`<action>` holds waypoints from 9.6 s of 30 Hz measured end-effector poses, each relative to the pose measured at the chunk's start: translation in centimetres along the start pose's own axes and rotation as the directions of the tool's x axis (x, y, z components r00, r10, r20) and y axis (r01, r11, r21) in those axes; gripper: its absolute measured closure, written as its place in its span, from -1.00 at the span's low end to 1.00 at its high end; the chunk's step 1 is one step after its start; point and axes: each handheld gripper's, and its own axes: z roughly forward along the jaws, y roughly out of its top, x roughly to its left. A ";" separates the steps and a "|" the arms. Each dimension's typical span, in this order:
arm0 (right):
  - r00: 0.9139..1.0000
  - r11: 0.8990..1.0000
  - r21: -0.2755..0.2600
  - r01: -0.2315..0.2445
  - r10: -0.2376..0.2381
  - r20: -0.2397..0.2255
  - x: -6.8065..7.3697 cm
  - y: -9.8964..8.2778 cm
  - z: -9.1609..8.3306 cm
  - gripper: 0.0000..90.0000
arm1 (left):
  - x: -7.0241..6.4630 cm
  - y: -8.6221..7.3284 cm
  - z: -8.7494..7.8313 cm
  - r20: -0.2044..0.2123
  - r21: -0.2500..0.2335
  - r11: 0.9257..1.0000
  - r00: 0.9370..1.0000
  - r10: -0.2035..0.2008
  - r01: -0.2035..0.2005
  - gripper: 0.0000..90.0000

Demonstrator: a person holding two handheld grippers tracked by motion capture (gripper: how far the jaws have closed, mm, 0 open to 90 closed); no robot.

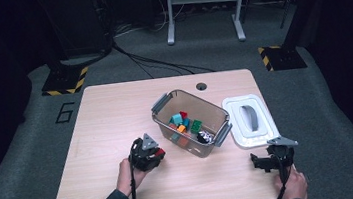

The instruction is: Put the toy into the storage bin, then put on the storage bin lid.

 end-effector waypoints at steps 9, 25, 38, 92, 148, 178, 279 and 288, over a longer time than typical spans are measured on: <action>1.000 1.000 0.000 0.001 -0.001 0.000 0.0 0.0 0.0 -1.00 | 1.5 1.1 -1.9 -0.038 -0.034 0.999 0.999 -0.008 0.007 0.54; 1.000 1.000 0.000 0.000 0.000 0.000 0.0 0.0 0.0 -1.00 | 3.5 4.0 -4.9 -0.095 -0.091 0.996 0.995 -0.016 0.008 0.54; 1.000 1.000 0.000 0.000 0.000 0.000 0.0 0.0 0.0 -1.00 | 4.2 6.5 -6.8 -0.135 -0.127 0.992 0.991 0.005 -0.022 0.54; 1.000 1.000 0.000 0.000 0.000 0.000 0.0 0.0 0.0 -1.00 | 4.2 11.5 -0.5 -0.029 -0.024 1.000 1.000 -0.007 0.006 0.46; 1.000 1.000 0.002 -0.007 0.007 0.002 0.1 0.0 0.0 -1.00 | 8.2 -5.0 -0.4 -0.164 0.039 0.978 0.967 -0.197 0.205 -0.99; 0.999 0.998 0.032 0.051 -0.051 0.000 0.0 0.8 -0.5 -1.00 | 8.6 -7.6 1.0 -0.157 -0.024 0.982 0.969 -0.190 0.189 -0.99; 0.987 0.989 0.024 0.148 -0.146 -0.074 -4.0 21.1 0.1 0.49 | 8.7 -7.4 1.1 -0.145 -0.019 0.984 0.974 -0.176 0.175 -0.99; 0.984 0.988 0.007 0.155 -0.153 -0.095 -3.7 22.8 -1.7 0.49 | 8.7 -7.4 1.1 -0.145 -0.019 0.984 0.974 -0.176 0.175 -0.99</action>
